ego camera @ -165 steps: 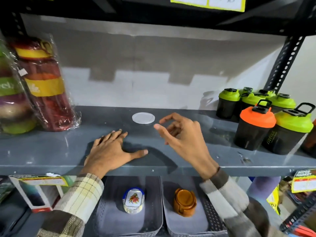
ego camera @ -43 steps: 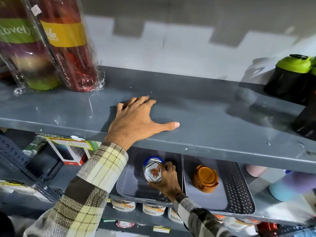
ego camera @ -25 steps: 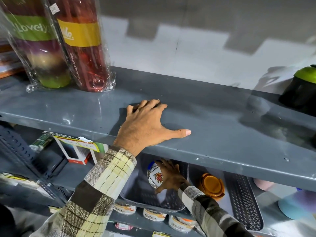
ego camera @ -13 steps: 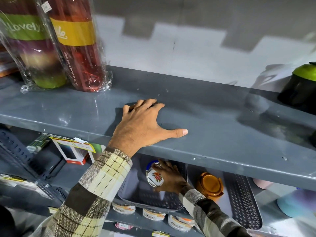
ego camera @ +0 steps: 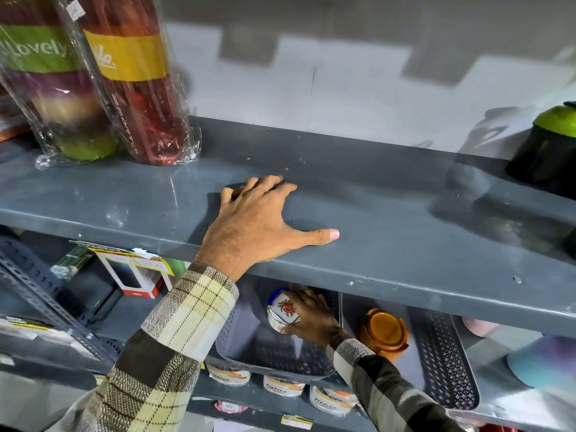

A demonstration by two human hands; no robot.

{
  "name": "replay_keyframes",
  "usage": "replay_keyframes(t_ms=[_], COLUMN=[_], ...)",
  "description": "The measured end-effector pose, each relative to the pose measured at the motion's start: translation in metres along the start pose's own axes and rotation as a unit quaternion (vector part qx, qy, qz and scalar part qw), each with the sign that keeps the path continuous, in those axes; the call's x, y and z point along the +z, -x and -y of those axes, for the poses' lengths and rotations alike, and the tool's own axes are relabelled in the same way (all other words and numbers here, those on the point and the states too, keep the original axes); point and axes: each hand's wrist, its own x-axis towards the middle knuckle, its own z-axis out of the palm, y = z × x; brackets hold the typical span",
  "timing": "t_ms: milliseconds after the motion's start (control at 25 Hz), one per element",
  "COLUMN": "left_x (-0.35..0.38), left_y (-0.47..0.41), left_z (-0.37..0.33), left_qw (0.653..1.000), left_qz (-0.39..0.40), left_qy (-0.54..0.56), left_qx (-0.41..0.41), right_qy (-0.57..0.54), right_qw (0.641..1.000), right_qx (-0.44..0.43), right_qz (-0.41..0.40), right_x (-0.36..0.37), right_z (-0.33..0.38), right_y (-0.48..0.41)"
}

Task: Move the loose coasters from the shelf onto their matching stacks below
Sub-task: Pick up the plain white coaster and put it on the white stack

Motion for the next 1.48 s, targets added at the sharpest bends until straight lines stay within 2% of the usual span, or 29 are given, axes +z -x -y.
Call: replay_keyframes(t_ms=[320,520,720,920,1120,1480], left_x=[-0.001,-0.002,-0.001,0.001,0.002,0.002], left_y=[0.0,0.002,0.002,0.0,-0.001,0.0], left_z=[0.001,0.001,0.002,0.004,0.004,0.001], left_qw=[1.0,1.0,1.0,1.0,1.0,1.0], left_qz=[0.009,0.015,0.016,0.006,0.003,-0.01], left_qy=[0.006,0.01,0.004,-0.004,-0.003,-0.001], left_qx=[-0.006,-0.003,-0.002,0.001,0.001,0.001], right_qy=[-0.031,-0.031,-0.036,-0.044,-0.022,-0.009], right_qw=[0.998,0.998,0.997,0.982,0.968,0.963], right_qx=[0.052,0.041,0.066,0.173,0.246,0.27], right_qz=[0.023,0.042,-0.004,-0.057,0.036,0.017], right_x=[0.008,0.004,-0.013,-0.045,-0.043,-0.043], right_z=[0.0,0.0,-0.027,-0.085,-0.129,-0.12], right_y=[-0.001,0.006,0.032,0.076,0.112,0.109])
